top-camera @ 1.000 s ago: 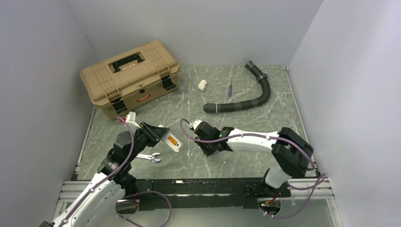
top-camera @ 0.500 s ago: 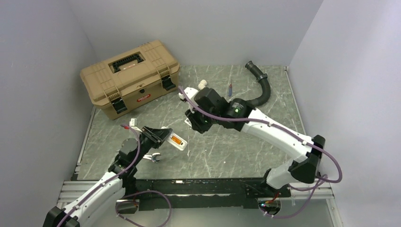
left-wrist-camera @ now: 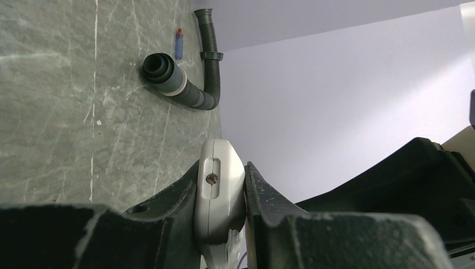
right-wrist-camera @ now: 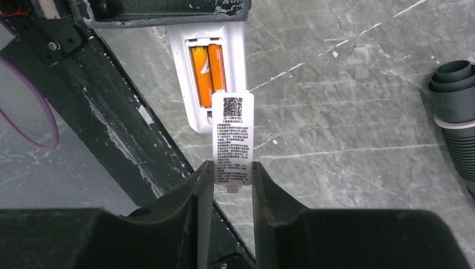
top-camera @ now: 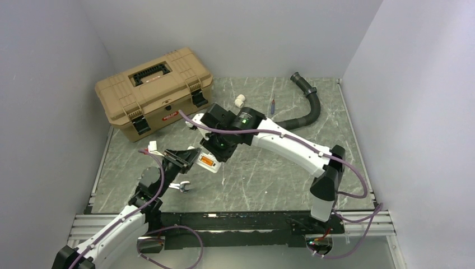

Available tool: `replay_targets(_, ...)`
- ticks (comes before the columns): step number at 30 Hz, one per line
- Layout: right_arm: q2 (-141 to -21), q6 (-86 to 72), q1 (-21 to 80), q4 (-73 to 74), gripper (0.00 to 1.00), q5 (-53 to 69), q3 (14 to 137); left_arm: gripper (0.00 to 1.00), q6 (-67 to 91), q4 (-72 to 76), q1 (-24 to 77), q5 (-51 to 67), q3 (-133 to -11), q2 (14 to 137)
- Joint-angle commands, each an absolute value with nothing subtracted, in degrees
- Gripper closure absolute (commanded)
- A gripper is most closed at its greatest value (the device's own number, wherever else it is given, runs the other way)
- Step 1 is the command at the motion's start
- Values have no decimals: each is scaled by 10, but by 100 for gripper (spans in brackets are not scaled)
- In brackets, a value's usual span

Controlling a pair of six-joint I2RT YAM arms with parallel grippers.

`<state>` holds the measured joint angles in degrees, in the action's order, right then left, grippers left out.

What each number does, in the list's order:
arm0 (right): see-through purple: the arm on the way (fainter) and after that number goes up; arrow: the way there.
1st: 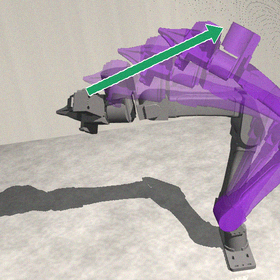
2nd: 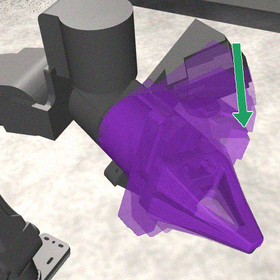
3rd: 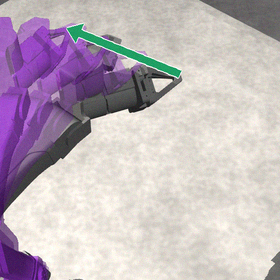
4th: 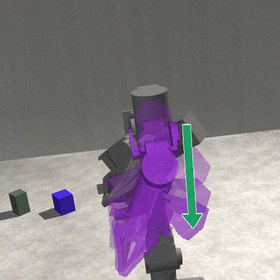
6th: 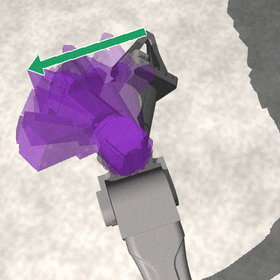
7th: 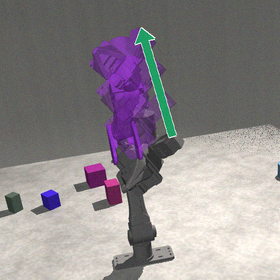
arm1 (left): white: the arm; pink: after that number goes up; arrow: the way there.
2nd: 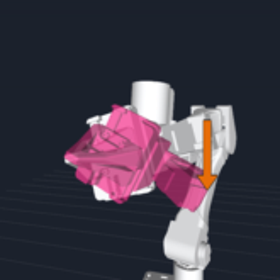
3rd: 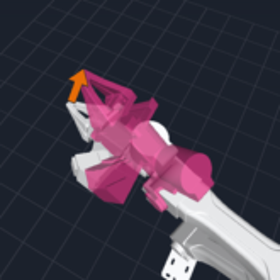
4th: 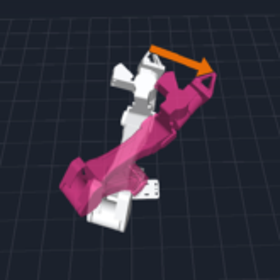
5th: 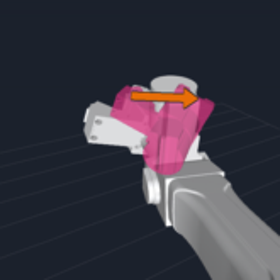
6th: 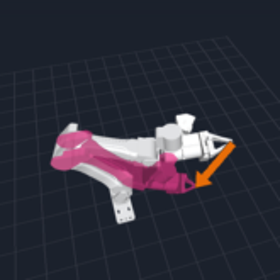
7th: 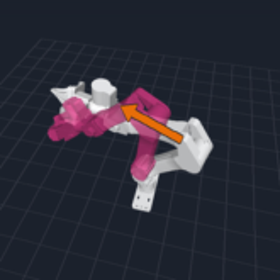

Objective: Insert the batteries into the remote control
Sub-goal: Load the battery cover into the remote control.

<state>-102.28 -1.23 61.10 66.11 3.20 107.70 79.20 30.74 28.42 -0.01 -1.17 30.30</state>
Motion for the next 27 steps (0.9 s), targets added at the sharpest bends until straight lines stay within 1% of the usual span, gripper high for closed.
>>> replay_targets(1,-1051,-4,625,702,100,2,1131,100,809,335,282,-18,-20,291)
replay_targets(5,-1077,-8,636,699,100,-13,1144,100,811,335,282,-14,-18,290)
replay_targets(18,-1099,-21,650,671,100,-36,1165,100,819,350,282,-8,-12,299)
replay_targets(27,-1099,-30,651,653,100,-20,1163,100,818,349,282,-7,-12,299)
